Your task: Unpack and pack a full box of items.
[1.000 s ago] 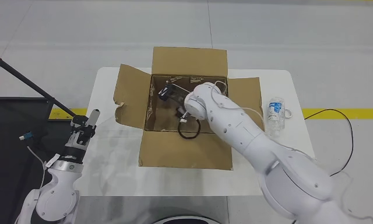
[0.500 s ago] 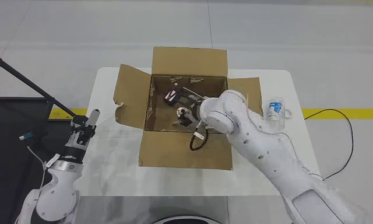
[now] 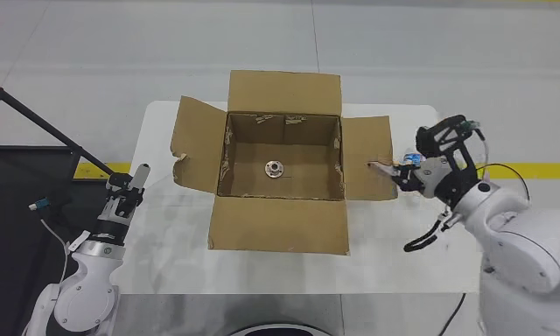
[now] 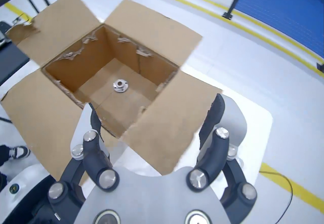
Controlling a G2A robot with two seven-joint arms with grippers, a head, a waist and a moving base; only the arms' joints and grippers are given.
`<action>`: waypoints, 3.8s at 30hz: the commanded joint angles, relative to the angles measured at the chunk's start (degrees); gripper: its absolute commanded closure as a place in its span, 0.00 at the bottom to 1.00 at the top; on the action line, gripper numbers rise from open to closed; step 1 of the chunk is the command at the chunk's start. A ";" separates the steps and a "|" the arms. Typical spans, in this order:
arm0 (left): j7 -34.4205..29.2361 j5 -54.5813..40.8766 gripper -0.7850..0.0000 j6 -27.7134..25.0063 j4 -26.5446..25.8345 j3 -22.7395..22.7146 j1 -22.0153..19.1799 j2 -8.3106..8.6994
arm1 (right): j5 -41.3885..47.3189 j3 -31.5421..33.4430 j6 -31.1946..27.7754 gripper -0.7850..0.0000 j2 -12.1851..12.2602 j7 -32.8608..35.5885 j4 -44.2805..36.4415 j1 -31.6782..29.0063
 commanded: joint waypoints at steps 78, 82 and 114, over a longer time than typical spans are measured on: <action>0.00 0.00 0.00 0.00 0.00 0.00 0.00 0.00 | -10.56 -6.43 -2.59 1.00 5.90 -10.85 42.19 9.98; 0.00 0.00 0.00 0.00 0.00 0.00 0.00 0.00 | -6.88 -2.34 -4.02 1.00 6.54 -10.84 35.34 6.47; 0.00 0.00 0.00 0.00 0.00 0.00 0.00 0.00 | -4.20 -28.29 4.22 1.00 5.44 -7.45 9.91 18.36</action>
